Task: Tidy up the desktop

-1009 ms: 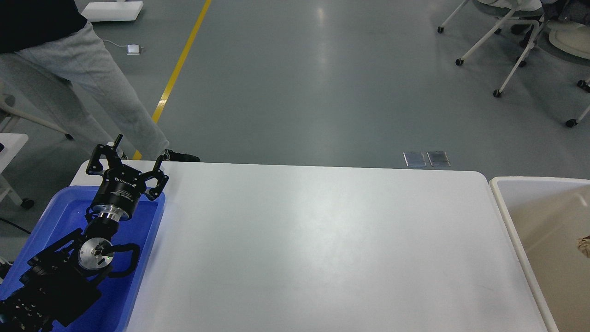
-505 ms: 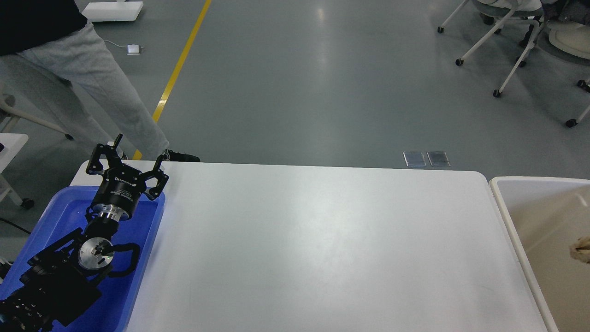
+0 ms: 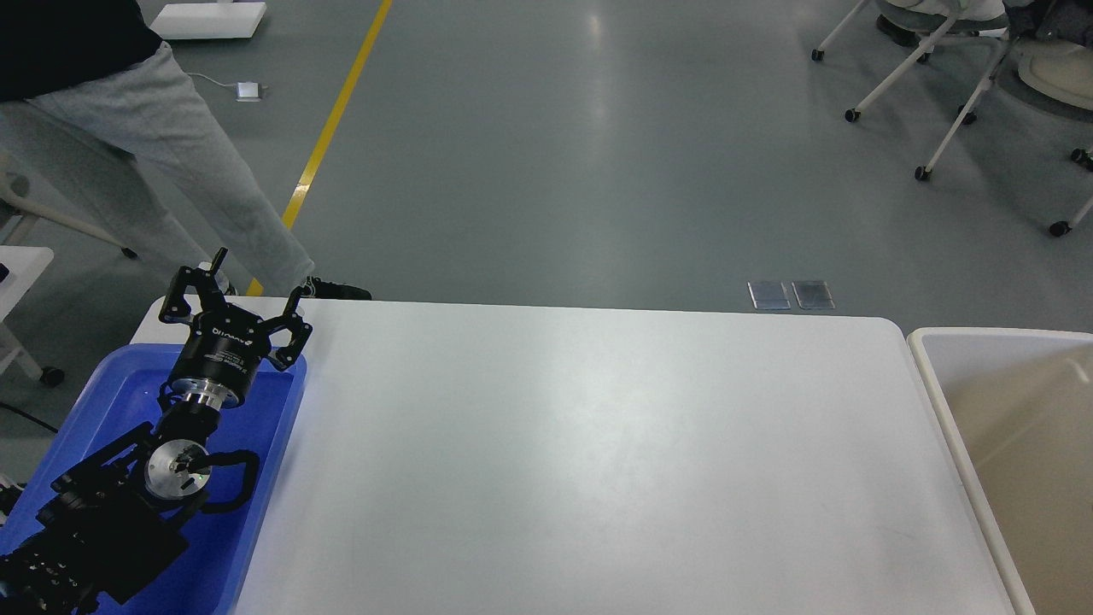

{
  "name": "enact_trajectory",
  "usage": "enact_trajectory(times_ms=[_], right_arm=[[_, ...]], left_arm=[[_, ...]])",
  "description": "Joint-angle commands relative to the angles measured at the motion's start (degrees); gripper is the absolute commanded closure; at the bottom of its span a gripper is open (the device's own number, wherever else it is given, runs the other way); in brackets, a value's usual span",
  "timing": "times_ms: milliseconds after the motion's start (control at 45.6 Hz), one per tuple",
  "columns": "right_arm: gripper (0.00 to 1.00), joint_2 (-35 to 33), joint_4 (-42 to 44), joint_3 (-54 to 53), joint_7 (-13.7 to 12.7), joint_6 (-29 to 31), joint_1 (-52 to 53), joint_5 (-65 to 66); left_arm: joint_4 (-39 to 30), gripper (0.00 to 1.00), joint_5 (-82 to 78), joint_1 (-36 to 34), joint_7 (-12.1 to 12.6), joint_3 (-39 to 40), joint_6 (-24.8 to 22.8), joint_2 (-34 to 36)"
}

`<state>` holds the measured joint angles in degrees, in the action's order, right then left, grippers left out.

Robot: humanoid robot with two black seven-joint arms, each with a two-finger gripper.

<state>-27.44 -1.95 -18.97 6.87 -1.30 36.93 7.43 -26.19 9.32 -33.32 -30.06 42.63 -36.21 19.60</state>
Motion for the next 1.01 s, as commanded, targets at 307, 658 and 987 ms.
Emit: enact_trajectory(times_ms=[307, 658, 987], right_arm=[[0.01, -10.97, -28.19, -25.67, 7.89, 4.2, -3.53, 1.19], [0.01, -9.31, -46.74, -31.56, 13.26, 4.46, -8.98, 3.29], [0.01, -4.12, -46.83, -34.11, 13.79, 13.42, -10.56, 6.2]], left_arm=[[0.0, 0.0, 0.0, 0.01, 0.0, 0.0, 0.0, 0.08], [0.0, 0.0, 0.0, 0.01, 0.0, 0.0, 0.0, 0.0], [0.0, 0.0, 0.0, 0.01, 0.0, 0.0, 0.0, 0.0]])
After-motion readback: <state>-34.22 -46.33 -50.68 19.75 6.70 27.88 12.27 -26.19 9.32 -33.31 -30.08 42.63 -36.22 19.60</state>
